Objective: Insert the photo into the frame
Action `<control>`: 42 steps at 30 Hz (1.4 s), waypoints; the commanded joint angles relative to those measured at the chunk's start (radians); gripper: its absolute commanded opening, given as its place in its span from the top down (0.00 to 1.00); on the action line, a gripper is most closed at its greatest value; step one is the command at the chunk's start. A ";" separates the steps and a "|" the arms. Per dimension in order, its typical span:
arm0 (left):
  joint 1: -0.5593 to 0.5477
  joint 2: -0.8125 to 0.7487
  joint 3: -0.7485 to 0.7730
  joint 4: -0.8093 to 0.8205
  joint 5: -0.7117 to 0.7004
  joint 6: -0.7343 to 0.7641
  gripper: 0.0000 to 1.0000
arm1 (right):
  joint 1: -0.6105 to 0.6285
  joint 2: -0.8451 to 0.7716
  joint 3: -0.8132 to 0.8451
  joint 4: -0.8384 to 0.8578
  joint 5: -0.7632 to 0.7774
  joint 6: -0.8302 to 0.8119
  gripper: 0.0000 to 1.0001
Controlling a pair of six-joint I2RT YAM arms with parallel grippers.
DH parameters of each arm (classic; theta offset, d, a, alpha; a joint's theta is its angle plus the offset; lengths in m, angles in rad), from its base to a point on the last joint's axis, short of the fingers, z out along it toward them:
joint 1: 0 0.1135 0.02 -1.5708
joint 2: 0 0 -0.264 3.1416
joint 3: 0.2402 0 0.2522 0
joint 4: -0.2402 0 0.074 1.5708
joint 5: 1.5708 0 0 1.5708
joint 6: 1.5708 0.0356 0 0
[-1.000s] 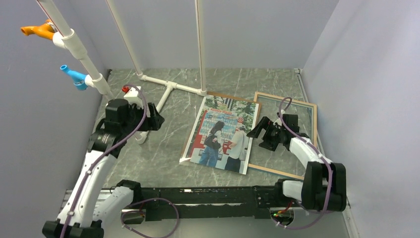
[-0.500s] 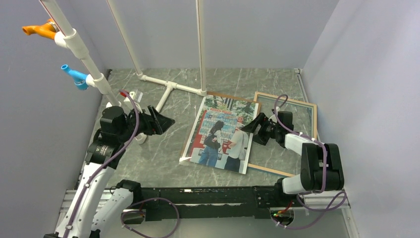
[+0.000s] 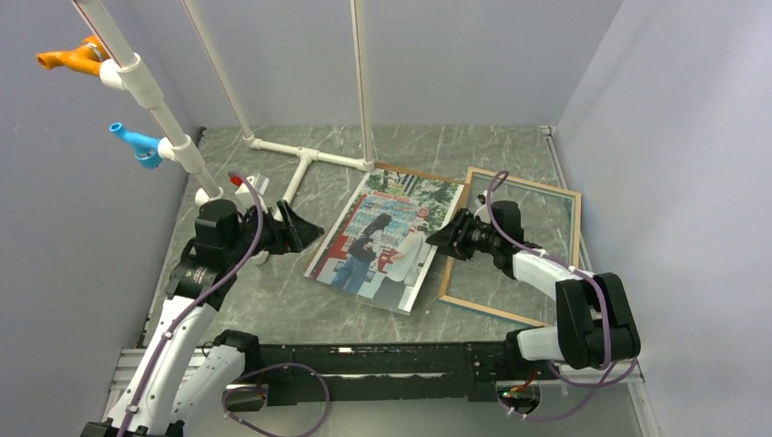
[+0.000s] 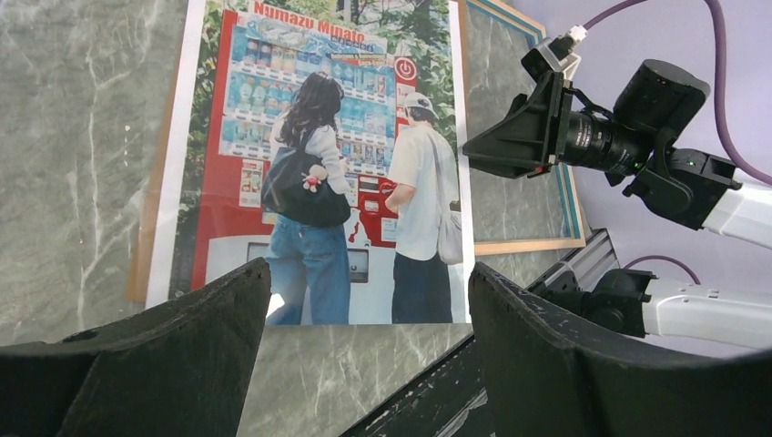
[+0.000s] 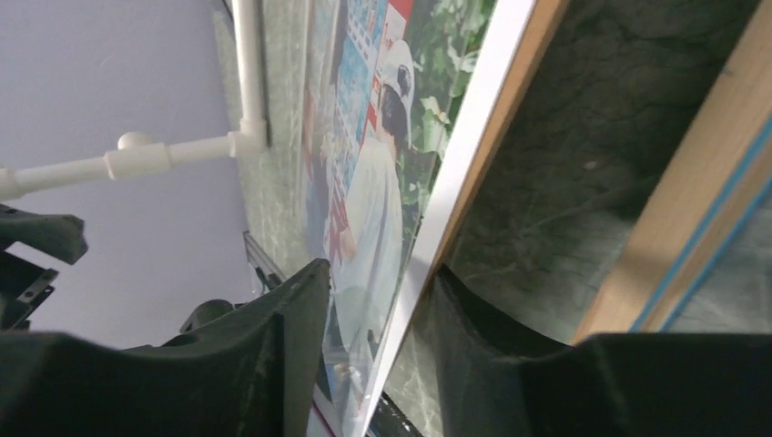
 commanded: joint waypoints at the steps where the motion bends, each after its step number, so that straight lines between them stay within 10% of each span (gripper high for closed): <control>1: -0.003 -0.004 -0.009 0.038 0.010 -0.013 0.17 | 0.016 0.001 -0.030 0.219 -0.004 0.099 0.60; 15: -0.006 -0.006 -0.017 -0.019 -0.020 0.020 0.18 | 0.175 0.162 0.224 -0.289 0.252 -0.146 0.59; 25: -0.020 0.028 -0.017 -0.080 -0.077 0.070 0.17 | 0.268 0.174 0.446 -0.719 0.647 -0.280 0.01; 42: -0.111 0.093 -0.032 -0.090 -0.157 0.078 0.17 | 0.248 0.206 0.447 -0.704 0.695 -0.267 0.07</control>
